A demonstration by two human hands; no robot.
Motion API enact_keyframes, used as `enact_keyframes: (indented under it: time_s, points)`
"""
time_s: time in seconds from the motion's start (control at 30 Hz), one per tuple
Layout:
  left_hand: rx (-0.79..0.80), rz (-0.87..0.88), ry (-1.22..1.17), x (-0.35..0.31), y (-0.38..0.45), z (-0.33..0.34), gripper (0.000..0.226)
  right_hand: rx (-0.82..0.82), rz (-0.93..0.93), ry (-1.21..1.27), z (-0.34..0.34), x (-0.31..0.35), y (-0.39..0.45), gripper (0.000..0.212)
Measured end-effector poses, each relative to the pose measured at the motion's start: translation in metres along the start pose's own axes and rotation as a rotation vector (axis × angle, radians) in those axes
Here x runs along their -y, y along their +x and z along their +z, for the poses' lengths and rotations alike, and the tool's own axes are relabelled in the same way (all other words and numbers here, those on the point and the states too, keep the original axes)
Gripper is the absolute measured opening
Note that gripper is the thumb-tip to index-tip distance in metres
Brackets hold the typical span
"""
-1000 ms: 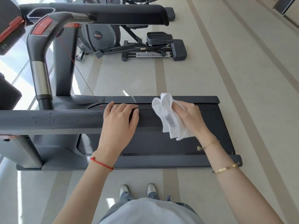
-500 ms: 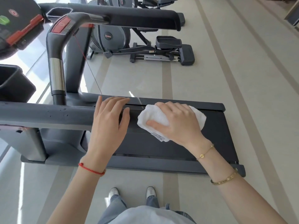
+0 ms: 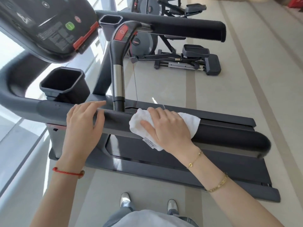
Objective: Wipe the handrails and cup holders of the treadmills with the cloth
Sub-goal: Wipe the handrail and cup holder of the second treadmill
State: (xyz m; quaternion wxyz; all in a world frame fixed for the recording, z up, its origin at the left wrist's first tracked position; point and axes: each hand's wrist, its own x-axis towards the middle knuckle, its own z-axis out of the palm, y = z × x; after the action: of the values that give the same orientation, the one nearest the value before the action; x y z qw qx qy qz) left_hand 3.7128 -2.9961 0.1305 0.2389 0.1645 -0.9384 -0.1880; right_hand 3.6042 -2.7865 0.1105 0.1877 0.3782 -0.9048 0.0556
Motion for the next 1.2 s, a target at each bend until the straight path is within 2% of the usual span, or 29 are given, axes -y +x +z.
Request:
enact_keyframes:
  time_s: [0.2, 0.37, 0.5, 0.57, 0.7, 0.8, 0.87, 1.0, 1.2]
  points:
    - [0.046, 0.100, 0.022, 0.055, 0.020, -0.011, 0.026, -0.045, -0.021, -0.001, 0.015, 0.076, 0.045, 0.059]
    - [0.106, 0.177, 0.007, 0.069, 0.022, -0.010, 0.023, -0.099, -0.002, -0.016, 0.017, 0.075, 0.029, 0.051]
    - [0.121, 0.193, -0.051, 0.071, 0.024, -0.010, 0.022, -0.132, 0.293, -0.053, 0.009, 0.064, 0.027, 0.041]
    - [0.126, 0.197, -0.074, 0.072, 0.024, -0.011, 0.021, -0.119, 0.370, -0.061, 0.009, 0.075, 0.039, 0.042]
    - [0.115, 0.218, -0.099, 0.075, 0.026, -0.008, 0.021, -0.109, 0.248, -0.003, 0.022, 0.121, 0.047, 0.049]
    - [0.098, 0.213, -0.093, 0.077, 0.026, -0.006, 0.019, -0.134, 0.118, 0.040, 0.020, 0.111, 0.035, 0.047]
    - [0.091, 0.210, -0.096, 0.076, 0.026, -0.005, 0.019, -0.154, 0.144, 0.024, 0.016, 0.088, 0.021, 0.045]
    - [0.092, 0.214, -0.103, 0.076, 0.026, -0.005, 0.019, -0.149, 0.419, -0.044, 0.009, 0.063, 0.026, 0.041]
    - [0.101, 0.213, -0.108, 0.075, 0.025, -0.007, 0.020, -0.212, 0.234, 0.027, 0.028, 0.119, 0.045, 0.039]
